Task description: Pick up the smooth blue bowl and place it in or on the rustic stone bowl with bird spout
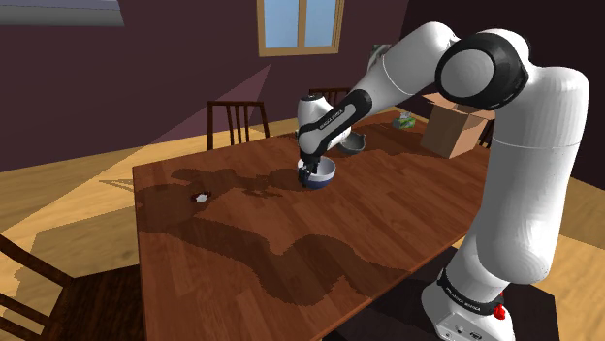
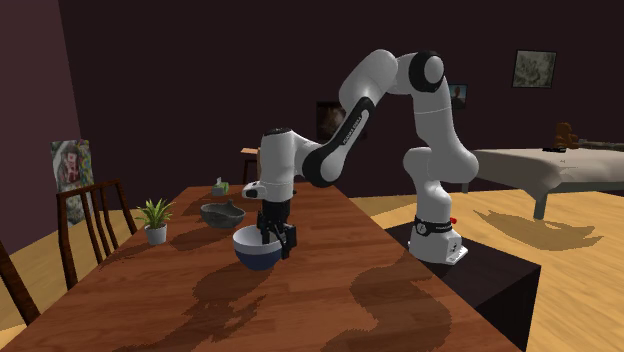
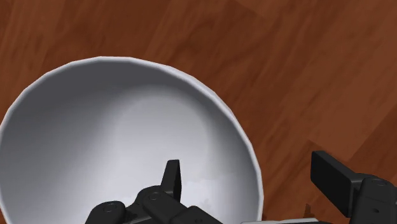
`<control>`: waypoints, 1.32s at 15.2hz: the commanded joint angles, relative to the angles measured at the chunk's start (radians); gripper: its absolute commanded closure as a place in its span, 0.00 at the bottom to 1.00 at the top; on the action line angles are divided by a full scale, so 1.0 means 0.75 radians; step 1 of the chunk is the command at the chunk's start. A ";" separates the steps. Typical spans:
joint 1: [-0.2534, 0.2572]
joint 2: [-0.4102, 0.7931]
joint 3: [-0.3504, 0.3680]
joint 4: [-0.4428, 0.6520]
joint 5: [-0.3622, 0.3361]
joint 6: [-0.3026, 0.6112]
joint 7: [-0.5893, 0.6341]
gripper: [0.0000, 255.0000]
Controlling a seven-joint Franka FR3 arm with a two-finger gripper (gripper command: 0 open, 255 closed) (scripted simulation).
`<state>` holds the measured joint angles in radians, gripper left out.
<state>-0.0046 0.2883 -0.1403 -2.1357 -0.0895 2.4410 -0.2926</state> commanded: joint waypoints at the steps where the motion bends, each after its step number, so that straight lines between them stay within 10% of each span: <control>1: 0.000 0.000 0.000 0.000 0.000 0.000 0.000 0.00; 2: 0.000 0.000 0.000 0.000 0.000 0.000 0.000 1.00; 20: 0.005 -0.108 -0.003 0.034 -0.007 -0.142 -0.006 1.00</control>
<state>-0.0018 0.2161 -0.1425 -2.1155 -0.0939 2.3489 -0.2970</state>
